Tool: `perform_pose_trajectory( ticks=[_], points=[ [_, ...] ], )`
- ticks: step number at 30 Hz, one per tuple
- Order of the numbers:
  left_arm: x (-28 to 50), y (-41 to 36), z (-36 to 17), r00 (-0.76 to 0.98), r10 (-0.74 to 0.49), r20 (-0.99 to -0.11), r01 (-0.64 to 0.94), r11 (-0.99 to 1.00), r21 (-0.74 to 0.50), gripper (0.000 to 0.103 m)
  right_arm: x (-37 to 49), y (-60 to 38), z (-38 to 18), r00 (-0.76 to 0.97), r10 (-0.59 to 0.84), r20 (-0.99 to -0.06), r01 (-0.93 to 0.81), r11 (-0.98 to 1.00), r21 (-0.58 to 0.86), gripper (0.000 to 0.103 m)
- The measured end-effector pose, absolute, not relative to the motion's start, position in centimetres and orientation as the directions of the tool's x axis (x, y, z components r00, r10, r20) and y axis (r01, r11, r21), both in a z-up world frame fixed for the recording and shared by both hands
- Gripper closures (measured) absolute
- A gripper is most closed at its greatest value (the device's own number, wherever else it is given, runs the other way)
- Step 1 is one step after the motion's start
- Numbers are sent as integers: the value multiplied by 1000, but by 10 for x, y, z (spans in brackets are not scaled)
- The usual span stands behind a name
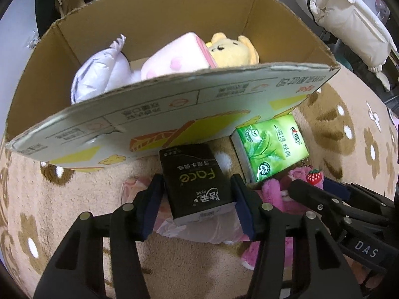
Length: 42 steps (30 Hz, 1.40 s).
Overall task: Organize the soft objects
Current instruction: 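Close the right tool on the pink bear while the left tool grasps the black tissue pack, then carry the pink bear and black tissue pack over the box and release both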
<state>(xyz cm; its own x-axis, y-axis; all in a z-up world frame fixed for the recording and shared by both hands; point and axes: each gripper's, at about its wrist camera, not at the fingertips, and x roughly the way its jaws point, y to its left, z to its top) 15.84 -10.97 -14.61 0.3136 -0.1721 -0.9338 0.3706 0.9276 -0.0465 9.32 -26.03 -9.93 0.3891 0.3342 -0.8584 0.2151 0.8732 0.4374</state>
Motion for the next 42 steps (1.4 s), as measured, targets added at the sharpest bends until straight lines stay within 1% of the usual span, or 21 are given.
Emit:
perform_pose_trajectory(
  ticks=[6, 10, 13, 17, 21, 24, 32, 36, 40, 42],
  points=[
    [147, -96, -126, 372, -145, -917, 371, 929, 4, 53, 88, -248, -84, 445, 300, -844, 162, 900, 405, 61],
    [142, -81, -111, 407, -161, -899, 347, 938, -11, 54, 83, -251, -74, 480, 298, -825, 159, 895, 416, 62],
    [135, -72, -97, 456, -150, -877, 330, 944, 10, 55, 78, -255, -67, 505, 299, -810, 162, 889, 429, 62],
    [129, -63, -82, 494, -141, -858, 312, 950, 24, 55, 72, -256, -54, 551, 329, -767, 144, 868, 475, 62],
    [121, -55, -65, 550, -125, -826, 299, 953, 55, 55, 67, -256, -39, 590, 321, -741, 124, 871, 475, 62],
    [117, -52, -53, 553, -132, -823, 286, 958, 38, 55, 64, -250, -21, 628, 316, -711, 89, 879, 469, 62],
    [107, -35, 22, 701, -108, -705, 242, 966, 93, 54, 67, -240, 23, 700, 299, -648, 26, 897, 442, 62],
    [108, -28, 50, 757, -64, -650, 204, 969, 142, 54, 74, -242, 40, 725, 314, -613, -1, 890, 455, 62],
    [121, -20, 70, 780, -72, -621, 191, 973, 128, 54, 84, -242, 53, 745, 317, -587, -22, 891, 453, 61],
    [132, -18, 72, 781, -74, -620, 186, 975, 118, 54, 93, -242, 61, 755, 313, -576, -30, 894, 447, 61]
  ],
)
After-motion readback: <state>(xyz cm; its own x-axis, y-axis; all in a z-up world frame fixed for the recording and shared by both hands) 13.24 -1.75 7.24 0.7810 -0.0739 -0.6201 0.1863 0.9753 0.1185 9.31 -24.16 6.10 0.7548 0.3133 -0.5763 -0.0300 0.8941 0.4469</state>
